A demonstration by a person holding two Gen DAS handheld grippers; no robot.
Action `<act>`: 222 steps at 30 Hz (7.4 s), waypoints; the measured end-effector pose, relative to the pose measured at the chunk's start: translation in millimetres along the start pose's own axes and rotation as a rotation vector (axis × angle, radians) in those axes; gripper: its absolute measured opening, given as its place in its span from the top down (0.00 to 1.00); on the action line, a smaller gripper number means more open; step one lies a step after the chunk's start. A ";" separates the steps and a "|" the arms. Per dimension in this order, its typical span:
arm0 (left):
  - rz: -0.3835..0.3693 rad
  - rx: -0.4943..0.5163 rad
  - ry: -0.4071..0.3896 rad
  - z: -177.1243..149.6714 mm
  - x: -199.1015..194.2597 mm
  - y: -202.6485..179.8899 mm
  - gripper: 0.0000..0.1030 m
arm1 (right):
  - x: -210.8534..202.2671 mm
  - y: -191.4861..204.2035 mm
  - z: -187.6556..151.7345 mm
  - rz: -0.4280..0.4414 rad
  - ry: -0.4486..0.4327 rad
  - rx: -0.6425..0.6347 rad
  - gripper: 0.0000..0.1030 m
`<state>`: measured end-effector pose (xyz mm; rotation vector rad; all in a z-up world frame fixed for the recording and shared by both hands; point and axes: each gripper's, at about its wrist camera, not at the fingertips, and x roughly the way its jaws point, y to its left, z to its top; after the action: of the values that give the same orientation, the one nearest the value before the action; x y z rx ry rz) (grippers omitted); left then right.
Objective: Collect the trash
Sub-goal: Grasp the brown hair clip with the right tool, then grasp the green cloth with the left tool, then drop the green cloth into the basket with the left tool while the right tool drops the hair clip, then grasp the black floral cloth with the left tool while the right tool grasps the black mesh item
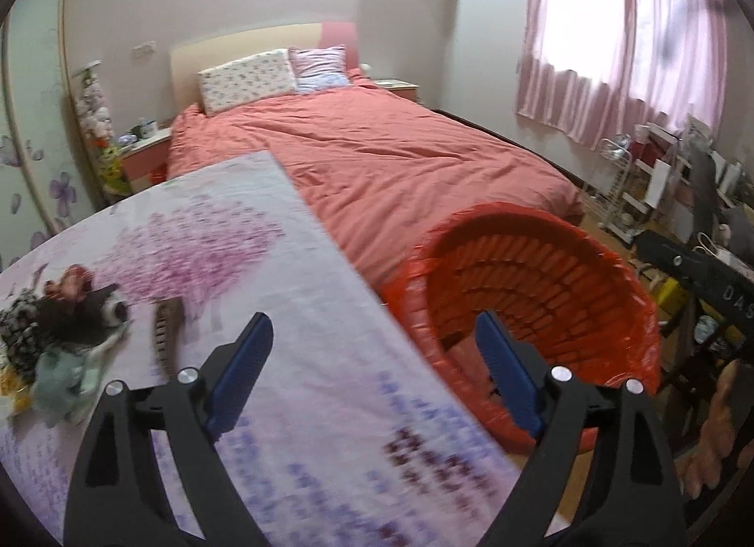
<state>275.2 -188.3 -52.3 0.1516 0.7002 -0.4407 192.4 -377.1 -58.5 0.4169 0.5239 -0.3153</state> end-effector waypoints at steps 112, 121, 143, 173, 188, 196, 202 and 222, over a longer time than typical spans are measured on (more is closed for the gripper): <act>0.166 -0.278 -0.044 -36.0 -109.7 201.4 0.78 | 5.0 173.2 -37.2 0.204 0.195 -0.268 0.86; 0.052 -0.214 -0.080 -16.9 -118.5 140.9 0.78 | -33.4 145.3 -19.5 0.206 0.088 -0.235 0.86; -0.277 -0.028 -0.043 28.7 -41.4 -31.8 0.78 | -5.1 13.6 13.7 0.070 0.033 -0.034 0.86; 0.100 0.011 0.014 -14.7 -17.8 41.3 0.18 | 8.4 22.1 -4.4 0.034 0.110 -0.063 0.56; 0.259 -0.177 0.002 -56.7 -71.7 176.0 0.15 | 10.5 111.5 -47.9 0.124 0.207 -0.259 0.56; 0.332 -0.298 -0.035 -58.7 -87.4 252.6 0.14 | 10.3 143.9 -63.9 0.159 0.241 -0.298 0.56; 0.348 -0.312 -0.028 -39.1 -68.0 277.8 0.14 | 15.6 161.6 -71.4 0.167 0.260 -0.325 0.56; 0.344 -0.329 -0.006 -39.3 -63.5 313.4 0.82 | 24.0 202.8 -85.0 0.209 0.303 -0.378 0.56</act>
<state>347.0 125.6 -44.2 -0.0406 0.7148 0.0058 256.3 -166.2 -77.2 0.1485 0.8114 0.0536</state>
